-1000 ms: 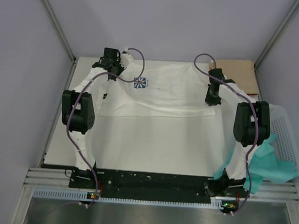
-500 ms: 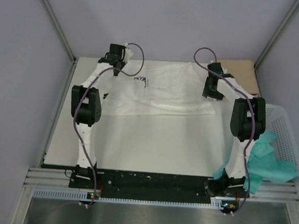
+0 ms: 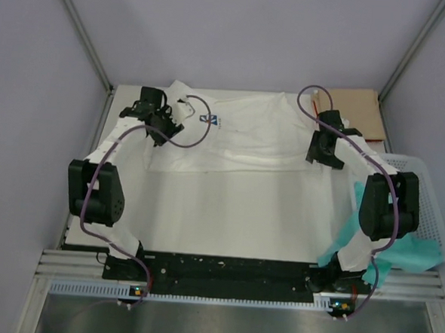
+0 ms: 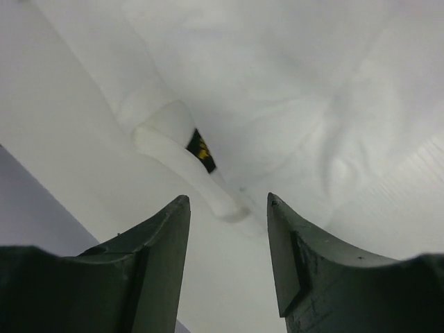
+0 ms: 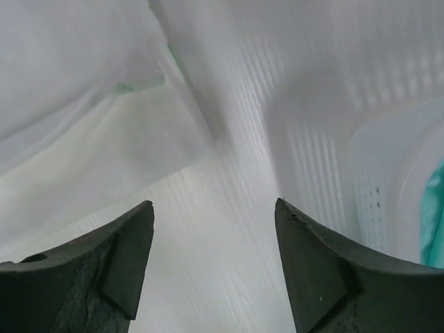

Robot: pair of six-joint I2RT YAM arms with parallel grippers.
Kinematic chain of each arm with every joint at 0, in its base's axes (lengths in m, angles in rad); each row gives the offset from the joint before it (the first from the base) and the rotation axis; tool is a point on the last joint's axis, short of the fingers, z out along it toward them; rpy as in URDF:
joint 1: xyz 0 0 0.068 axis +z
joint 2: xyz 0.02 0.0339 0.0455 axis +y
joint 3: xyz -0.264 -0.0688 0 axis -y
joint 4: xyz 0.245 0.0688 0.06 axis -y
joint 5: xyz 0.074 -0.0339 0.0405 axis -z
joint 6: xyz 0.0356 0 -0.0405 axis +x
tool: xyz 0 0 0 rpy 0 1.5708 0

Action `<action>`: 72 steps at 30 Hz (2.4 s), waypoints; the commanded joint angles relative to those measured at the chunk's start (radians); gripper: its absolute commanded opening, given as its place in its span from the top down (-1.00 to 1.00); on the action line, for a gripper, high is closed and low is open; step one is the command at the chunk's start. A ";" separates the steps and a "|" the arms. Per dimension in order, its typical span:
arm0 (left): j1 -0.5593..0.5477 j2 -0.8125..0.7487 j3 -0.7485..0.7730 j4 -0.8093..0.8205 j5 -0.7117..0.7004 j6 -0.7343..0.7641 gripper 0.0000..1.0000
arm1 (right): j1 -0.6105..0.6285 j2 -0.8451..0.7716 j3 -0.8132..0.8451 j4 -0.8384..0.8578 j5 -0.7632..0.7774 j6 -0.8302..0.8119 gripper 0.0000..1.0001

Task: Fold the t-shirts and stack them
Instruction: Fold the flattened tshirt in 1/3 of the way

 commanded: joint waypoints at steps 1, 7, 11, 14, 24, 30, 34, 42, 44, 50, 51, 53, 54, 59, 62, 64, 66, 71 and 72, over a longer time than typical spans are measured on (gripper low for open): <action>-0.006 -0.186 -0.230 -0.012 0.194 0.279 -0.09 | -0.006 -0.033 -0.079 0.043 -0.063 0.061 -0.38; -0.005 -0.134 -0.333 0.059 0.076 0.303 -0.14 | -0.004 0.074 -0.001 0.060 -0.053 0.101 -0.34; 0.001 -0.053 -0.339 0.088 0.046 0.287 -0.13 | -0.006 0.100 0.016 0.070 -0.056 0.130 -0.33; 0.005 -0.007 -0.336 0.094 0.032 0.272 -0.05 | -0.007 0.135 0.010 0.092 -0.069 0.133 -0.31; 0.009 -0.060 -0.400 0.097 -0.030 0.237 1.00 | -0.061 0.117 -0.111 0.145 -0.050 0.187 1.00; 0.018 -0.091 -0.451 0.116 -0.096 0.208 1.00 | -0.090 0.050 -0.203 0.141 -0.087 0.199 1.00; 0.020 -0.160 -0.503 0.056 -0.092 0.189 1.00 | -0.089 -0.071 -0.327 0.133 -0.174 0.228 1.00; 0.018 -0.365 -0.658 -0.151 -0.077 0.194 1.00 | -0.063 -0.412 -0.593 0.008 -0.279 0.363 1.00; 0.020 -0.390 -0.689 -0.194 -0.080 0.180 1.00 | -0.038 -0.470 -0.628 -0.040 -0.282 0.389 1.00; 0.018 -0.470 -0.768 -0.303 -0.009 0.131 0.95 | -0.014 -0.581 -0.662 -0.107 -0.345 0.436 1.00; 0.018 -0.486 -0.779 -0.321 0.011 0.131 0.78 | -0.012 -0.598 -0.656 -0.121 -0.343 0.436 0.90; 0.018 -0.519 -0.779 -0.343 0.032 0.129 0.31 | -0.012 -0.622 -0.633 -0.150 -0.340 0.419 0.52; 0.020 -0.531 -0.767 -0.346 0.035 0.122 0.22 | -0.012 -0.639 -0.619 -0.158 -0.345 0.408 0.38; 0.020 -0.536 -0.567 -0.361 0.089 0.050 0.00 | 0.019 -0.636 -0.503 -0.117 -0.394 0.244 -0.05; 0.025 -0.462 -0.427 -0.322 0.114 -0.019 -0.07 | 0.092 -0.545 -0.363 -0.085 -0.389 0.086 -0.18; 0.031 -0.387 -0.332 -0.282 0.112 -0.065 -0.10 | 0.156 -0.465 -0.265 -0.014 -0.397 -0.035 -0.26; 0.044 -0.297 -0.234 -0.239 0.105 -0.132 -0.11 | 0.195 -0.335 -0.123 0.033 -0.350 -0.113 -0.26; 0.092 -0.048 0.065 -0.193 0.077 -0.402 -0.11 | 0.223 0.029 0.221 0.034 -0.219 -0.166 -0.15; 0.104 -0.010 0.116 -0.186 0.084 -0.442 -0.11 | 0.223 0.096 0.273 0.034 -0.222 -0.169 -0.12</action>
